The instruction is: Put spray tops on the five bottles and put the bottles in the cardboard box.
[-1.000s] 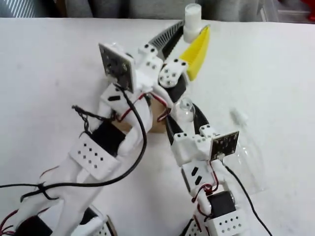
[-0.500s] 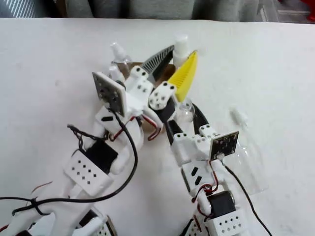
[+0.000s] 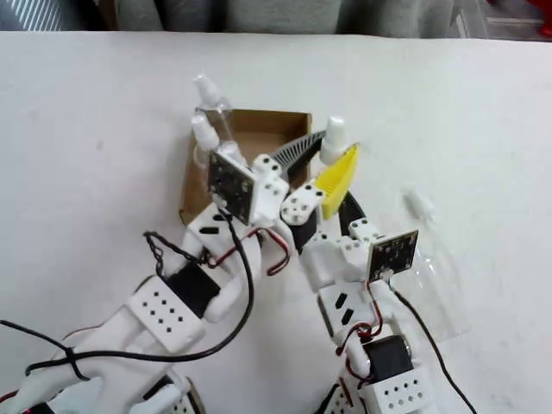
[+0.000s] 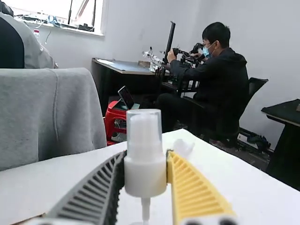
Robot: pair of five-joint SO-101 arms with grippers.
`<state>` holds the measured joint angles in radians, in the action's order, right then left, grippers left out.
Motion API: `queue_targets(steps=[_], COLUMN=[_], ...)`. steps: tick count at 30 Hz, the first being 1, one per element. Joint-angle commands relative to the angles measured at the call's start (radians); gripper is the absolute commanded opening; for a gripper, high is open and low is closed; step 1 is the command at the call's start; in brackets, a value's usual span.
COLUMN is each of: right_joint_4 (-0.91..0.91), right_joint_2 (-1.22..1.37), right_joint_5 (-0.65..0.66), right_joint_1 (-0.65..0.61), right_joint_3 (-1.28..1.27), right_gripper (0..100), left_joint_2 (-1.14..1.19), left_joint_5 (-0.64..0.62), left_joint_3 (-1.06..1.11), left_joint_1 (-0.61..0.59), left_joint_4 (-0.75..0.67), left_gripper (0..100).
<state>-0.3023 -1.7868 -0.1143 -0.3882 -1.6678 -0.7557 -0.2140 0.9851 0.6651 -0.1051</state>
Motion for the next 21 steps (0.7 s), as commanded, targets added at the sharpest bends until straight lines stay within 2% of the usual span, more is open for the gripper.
queue_targets(steps=[1, 11, 16, 21], right_joint_4=[-0.004, -0.025, -0.025, -0.025], right_joint_2=[-0.015, -0.013, -0.013, -0.015], right_joint_5=[-0.003, -0.002, -0.002, -0.002], right_joint_1=[0.001, 0.001, 0.001, 0.001], right_joint_3=[-0.021, -0.023, -0.023, -0.023], right_gripper=[1.7, 1.6, 1.6, 1.6], left_joint_2=[-0.038, -0.045, -0.147, -0.179], left_joint_5=[-0.003, -0.003, -0.003, -0.003], left_joint_3=[0.017, 0.037, 0.101, 0.115], left_joint_1=[0.010, 0.008, -0.001, -0.002], left_joint_4=[-0.026, -0.020, -0.017, 0.071], left_gripper=[2, 2, 2, 2])
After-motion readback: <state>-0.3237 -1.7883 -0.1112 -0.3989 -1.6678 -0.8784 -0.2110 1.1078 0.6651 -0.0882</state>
